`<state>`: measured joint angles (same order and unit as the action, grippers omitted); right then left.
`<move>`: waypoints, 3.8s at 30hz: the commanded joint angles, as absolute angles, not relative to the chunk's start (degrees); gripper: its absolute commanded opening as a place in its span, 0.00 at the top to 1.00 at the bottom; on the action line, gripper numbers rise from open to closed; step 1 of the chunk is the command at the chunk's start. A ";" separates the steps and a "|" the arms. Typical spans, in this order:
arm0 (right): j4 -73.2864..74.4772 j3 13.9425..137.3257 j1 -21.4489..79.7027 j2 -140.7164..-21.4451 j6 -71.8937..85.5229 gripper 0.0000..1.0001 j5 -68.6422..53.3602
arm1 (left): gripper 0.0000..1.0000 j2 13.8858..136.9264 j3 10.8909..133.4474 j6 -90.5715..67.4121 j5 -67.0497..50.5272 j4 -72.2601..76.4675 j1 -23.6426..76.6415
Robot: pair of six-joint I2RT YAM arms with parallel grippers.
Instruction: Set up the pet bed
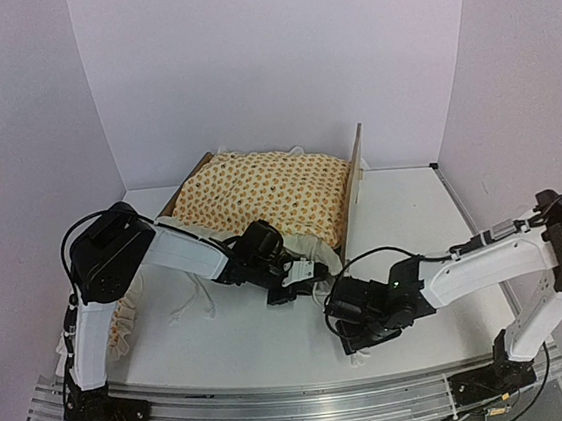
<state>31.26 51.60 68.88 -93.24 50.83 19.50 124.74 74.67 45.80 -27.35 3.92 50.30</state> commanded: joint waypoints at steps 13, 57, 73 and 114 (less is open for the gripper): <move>32.98 56.01 66.60 -95.87 50.61 1.00 18.67 | 1.00 119.81 79.78 42.91 -23.64 -5.74 48.94; 40.87 102.75 45.63 -82.39 2.21 1.00 29.94 | 1.00 107.39 49.81 70.47 -3.06 -20.58 46.10; 42.03 68.66 56.13 -80.67 13.66 0.63 -8.99 | 0.43 106.05 63.76 62.83 -23.84 -39.35 49.93; 55.66 101.00 32.89 -99.61 12.13 1.00 15.89 | 0.02 109.84 108.19 25.52 -21.04 -41.11 10.14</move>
<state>50.41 109.29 33.79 -109.10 27.30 28.75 116.94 108.63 23.09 -18.26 -40.96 10.69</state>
